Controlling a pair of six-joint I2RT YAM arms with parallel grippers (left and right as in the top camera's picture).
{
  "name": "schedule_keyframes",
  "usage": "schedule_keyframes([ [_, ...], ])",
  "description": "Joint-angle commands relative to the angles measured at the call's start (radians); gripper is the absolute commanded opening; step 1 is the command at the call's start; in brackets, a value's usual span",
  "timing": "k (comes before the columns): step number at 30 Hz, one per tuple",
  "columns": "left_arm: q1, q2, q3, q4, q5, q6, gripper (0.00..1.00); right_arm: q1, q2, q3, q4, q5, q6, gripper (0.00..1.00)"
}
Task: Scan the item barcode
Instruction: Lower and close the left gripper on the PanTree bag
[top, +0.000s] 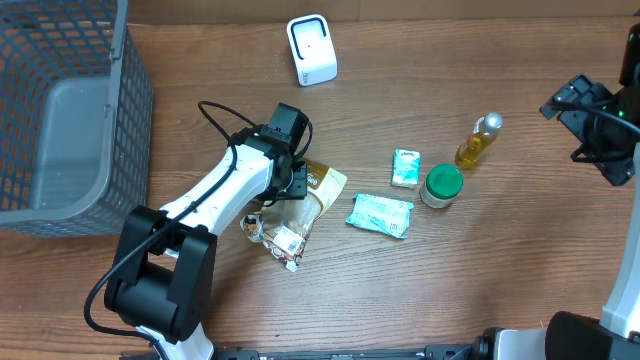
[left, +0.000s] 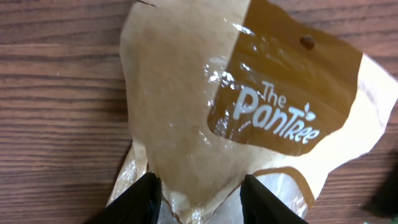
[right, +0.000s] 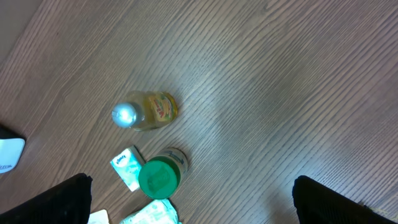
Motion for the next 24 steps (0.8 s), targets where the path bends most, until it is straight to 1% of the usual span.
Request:
schedule_keyframes([
  [1, -0.006, -0.023, -0.011, 0.01, -0.018, -0.014, 0.44, -0.004, -0.008, 0.002, 0.002, 0.003, 0.003, 1.0],
  [6, -0.007, -0.022, -0.025, 0.013, -0.018, -0.015, 0.43, -0.004, -0.008, 0.002, 0.002, 0.003, 0.003, 1.0],
  [16, -0.007, -0.021, -0.047, 0.03, -0.019, -0.014, 0.47, -0.004, -0.008, 0.002, 0.002, 0.003, 0.003, 1.0],
  [18, -0.007, -0.021, -0.052, 0.031, -0.022, -0.014, 0.47, -0.004, -0.008, 0.002, 0.002, 0.003, 0.003, 1.0],
  [20, -0.006, -0.021, -0.057, 0.029, -0.041, -0.015, 0.43, -0.004, -0.008, 0.002, 0.002, 0.003, 0.003, 1.0],
  [21, -0.006, -0.021, -0.057, 0.025, -0.06, -0.015, 0.39, -0.004, -0.008, 0.002, 0.002, 0.003, 0.003, 1.0],
  [23, -0.006, -0.021, -0.057, 0.016, -0.113, -0.031, 0.29, -0.004, -0.008, 0.002, 0.002, 0.003, 0.003, 1.0],
  [24, -0.005, -0.021, -0.057, 0.006, -0.147, -0.065, 0.28, -0.004, -0.008, 0.002, 0.002, 0.003, 0.003, 1.0],
])
